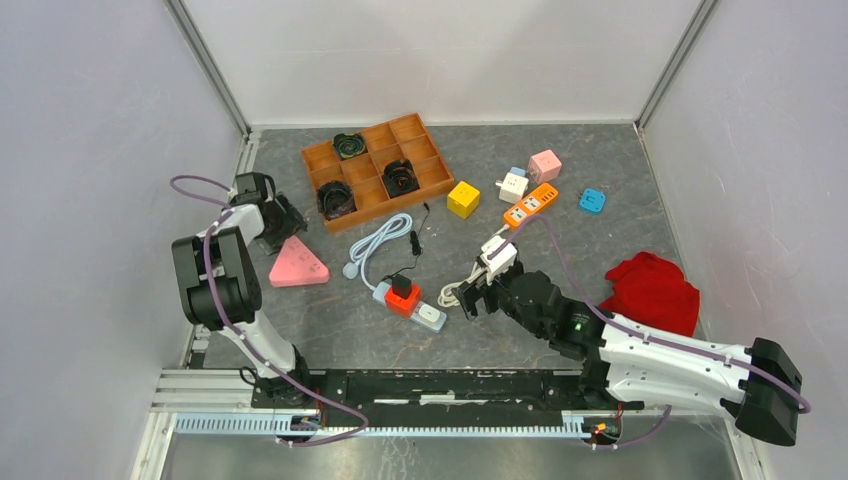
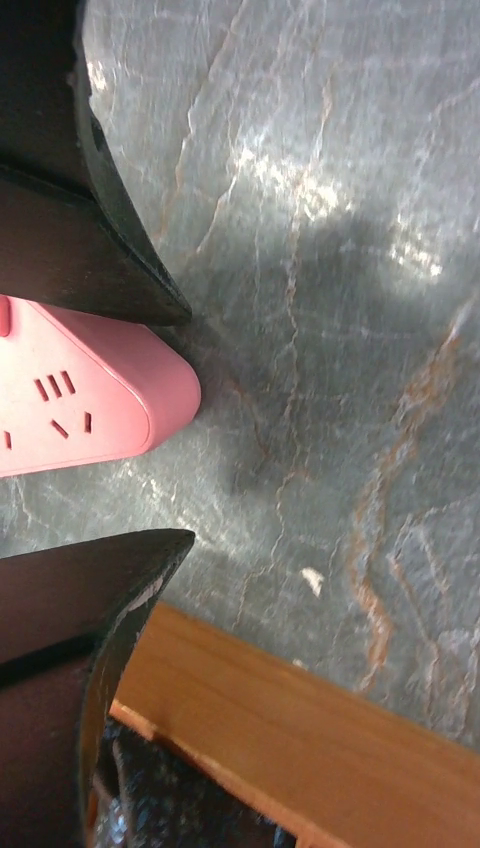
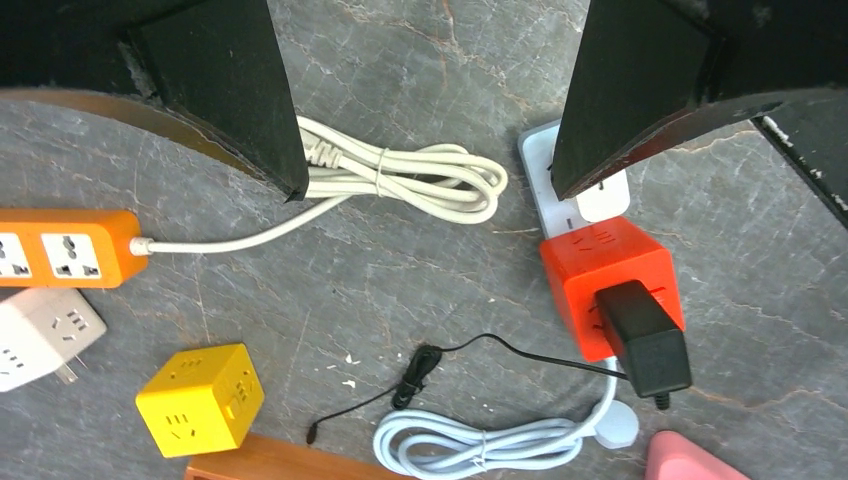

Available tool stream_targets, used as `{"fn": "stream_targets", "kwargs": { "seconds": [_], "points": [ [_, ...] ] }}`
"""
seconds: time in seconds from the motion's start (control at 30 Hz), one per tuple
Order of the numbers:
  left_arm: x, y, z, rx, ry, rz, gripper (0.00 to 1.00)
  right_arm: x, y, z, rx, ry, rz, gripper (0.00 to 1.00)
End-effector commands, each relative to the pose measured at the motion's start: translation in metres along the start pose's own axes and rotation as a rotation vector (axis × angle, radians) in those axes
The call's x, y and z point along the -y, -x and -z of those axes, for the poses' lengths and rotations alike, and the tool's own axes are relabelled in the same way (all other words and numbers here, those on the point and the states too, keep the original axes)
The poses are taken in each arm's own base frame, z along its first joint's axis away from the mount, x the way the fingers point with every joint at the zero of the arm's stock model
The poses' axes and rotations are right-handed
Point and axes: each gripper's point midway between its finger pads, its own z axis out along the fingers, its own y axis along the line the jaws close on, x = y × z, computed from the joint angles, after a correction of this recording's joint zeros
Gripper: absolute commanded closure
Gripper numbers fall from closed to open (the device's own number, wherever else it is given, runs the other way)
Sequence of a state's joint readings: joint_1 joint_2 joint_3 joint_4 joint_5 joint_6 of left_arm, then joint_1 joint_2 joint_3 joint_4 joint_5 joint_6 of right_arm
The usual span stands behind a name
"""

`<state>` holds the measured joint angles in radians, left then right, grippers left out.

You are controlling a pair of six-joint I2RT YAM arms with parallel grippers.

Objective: Insert the plug
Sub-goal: Move the socket to the center of the board, then pick up the plug from the center of the board.

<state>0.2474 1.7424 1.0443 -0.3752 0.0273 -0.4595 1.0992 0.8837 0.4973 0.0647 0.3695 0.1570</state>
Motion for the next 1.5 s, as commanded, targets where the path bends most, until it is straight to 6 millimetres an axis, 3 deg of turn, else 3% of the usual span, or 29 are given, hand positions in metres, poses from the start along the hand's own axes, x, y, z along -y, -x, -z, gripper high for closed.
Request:
{"fn": "stream_targets", "kwargs": {
  "seconds": [0.0,0.17,0.4,0.53,0.67,0.77,0.9,1.07,1.17,1.27,1.47],
  "points": [
    [0.022,0.000,0.013,0.000,-0.120,0.031,0.20,0.009,0.017,-0.001,0.038,-0.068,-0.054,0.02],
    [0.030,0.017,0.034,0.070,-0.147,0.027,0.18,0.006,0.018,-0.003,0.046,-0.057,-0.062,0.02],
    [0.051,0.034,0.081,0.204,-0.199,-0.034,0.07,0.019,0.018,-0.013,0.034,-0.119,-0.033,0.02],
    [0.083,0.021,0.112,0.236,-0.298,-0.112,0.02,0.039,0.017,-0.025,0.006,-0.187,-0.026,0.02],
    [0.119,-0.006,0.149,0.265,-0.413,-0.243,0.00,0.068,0.019,-0.041,-0.013,-0.240,-0.040,0.02],
    [0.135,-0.031,0.169,0.276,-0.509,-0.312,0.00,0.091,0.019,-0.054,-0.018,-0.269,-0.025,0.02],
    [0.126,-0.059,0.168,0.249,-0.556,-0.357,0.00,0.121,0.024,-0.075,-0.031,-0.295,-0.013,0.02],
    [0.114,-0.075,0.167,0.221,-0.556,-0.344,0.00,0.152,0.031,-0.110,-0.020,-0.289,-0.079,0.05],
    [0.105,-0.075,0.165,0.242,-0.518,-0.292,0.00,0.161,0.036,-0.130,-0.011,-0.255,-0.064,0.07],
    [0.090,-0.069,0.163,0.287,-0.448,-0.255,0.00,0.169,0.039,-0.147,-0.010,-0.204,0.102,0.05],
    [0.107,-0.079,0.175,0.270,-0.558,-0.312,0.00,0.178,0.022,-0.174,-0.067,-0.093,0.244,0.03]
  ]
}}
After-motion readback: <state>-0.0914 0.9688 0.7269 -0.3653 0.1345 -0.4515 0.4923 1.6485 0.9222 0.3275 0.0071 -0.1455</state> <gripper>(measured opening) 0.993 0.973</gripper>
